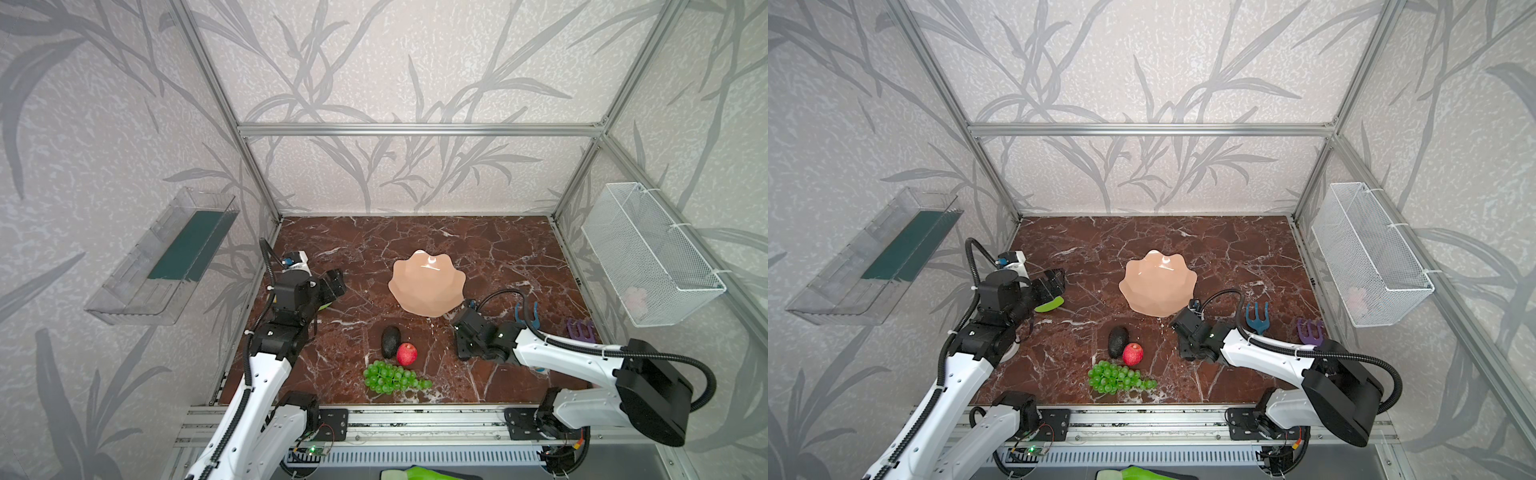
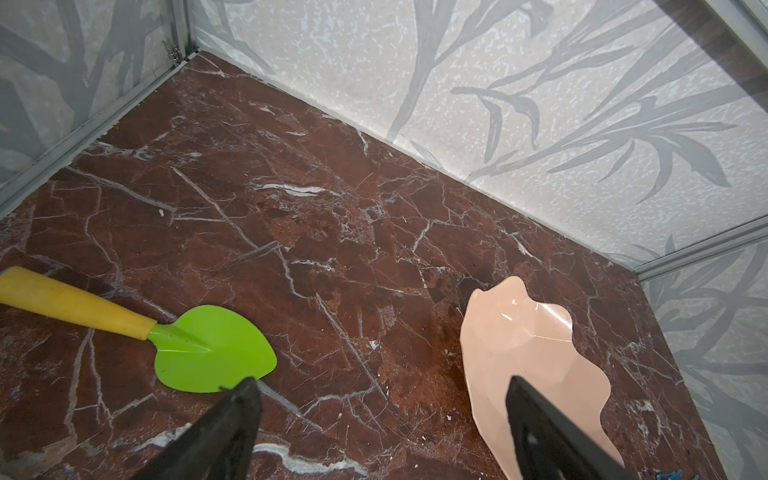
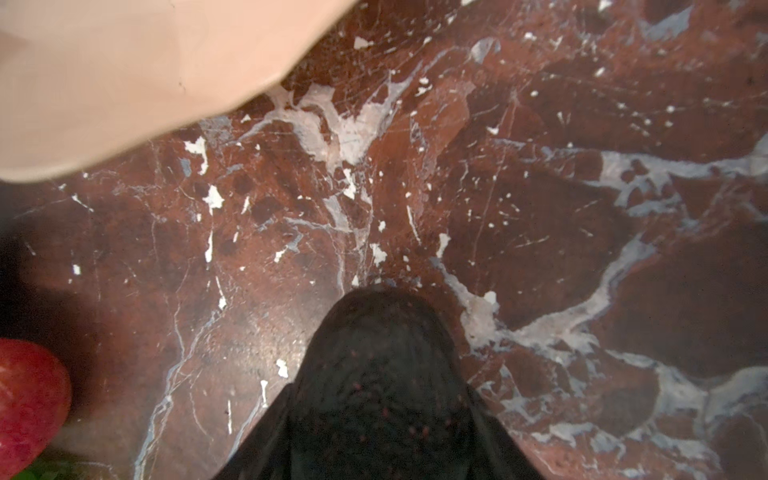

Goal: Place and organize the fake fruits in the fruit bowl
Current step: 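Close the right gripper on the dark avocado, then carry the avocado into the peach bowl and release it with the right gripper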

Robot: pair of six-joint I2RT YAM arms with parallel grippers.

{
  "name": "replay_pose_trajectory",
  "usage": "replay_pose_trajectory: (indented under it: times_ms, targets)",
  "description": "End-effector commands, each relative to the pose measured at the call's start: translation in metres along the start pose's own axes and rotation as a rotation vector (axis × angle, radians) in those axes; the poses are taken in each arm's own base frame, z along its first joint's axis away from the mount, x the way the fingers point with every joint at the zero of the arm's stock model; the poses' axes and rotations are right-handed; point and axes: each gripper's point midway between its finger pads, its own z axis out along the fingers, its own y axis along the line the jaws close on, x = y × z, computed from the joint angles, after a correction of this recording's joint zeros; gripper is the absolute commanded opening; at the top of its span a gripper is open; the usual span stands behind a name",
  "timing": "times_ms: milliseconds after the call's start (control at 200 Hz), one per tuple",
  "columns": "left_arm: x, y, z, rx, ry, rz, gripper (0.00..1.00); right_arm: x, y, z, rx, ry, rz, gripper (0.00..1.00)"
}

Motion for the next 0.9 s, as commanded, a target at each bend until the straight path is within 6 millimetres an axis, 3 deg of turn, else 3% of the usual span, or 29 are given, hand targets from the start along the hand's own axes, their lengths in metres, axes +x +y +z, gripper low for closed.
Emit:
replay_pose_trajectory:
  times_ms: [0, 265, 405, 520, 645, 835, 855, 895]
  targets:
    - [0.001, 0.007, -0.004, -0.031, -0.012, 0.002, 0.93, -0.015, 0.0, -0.02, 0.011, -0.05, -0.028, 0.51]
    - [-0.002, 0.009, -0.009, -0.032, -0.039, -0.001, 0.93, -0.064, 0.006, -0.079, -0.014, -0.225, -0.082, 0.51]
    - [-0.004, 0.01, -0.011, -0.036, -0.059, -0.008, 0.94, -0.105, 0.029, -0.095, -0.025, -0.322, -0.17, 0.51]
    - [-0.003, 0.01, -0.012, -0.038, -0.046, -0.002, 0.94, -0.139, 0.058, -0.087, -0.096, -0.318, -0.204, 0.51]
    - [0.0, 0.013, -0.014, -0.05, -0.04, -0.002, 0.94, -0.172, 0.084, -0.066, -0.116, -0.313, -0.26, 0.51]
    - [0.0, 0.015, -0.018, -0.058, -0.04, 0.001, 0.94, -0.204, 0.104, -0.027, -0.127, -0.285, -0.3, 0.51]
    - [0.0, 0.016, -0.018, -0.063, -0.041, 0.001, 0.94, -0.203, 0.104, -0.012, -0.113, -0.262, -0.307, 0.51]
    - [0.0, 0.017, -0.018, -0.065, -0.044, -0.001, 0.94, -0.206, 0.105, -0.002, -0.105, -0.254, -0.308, 0.51]
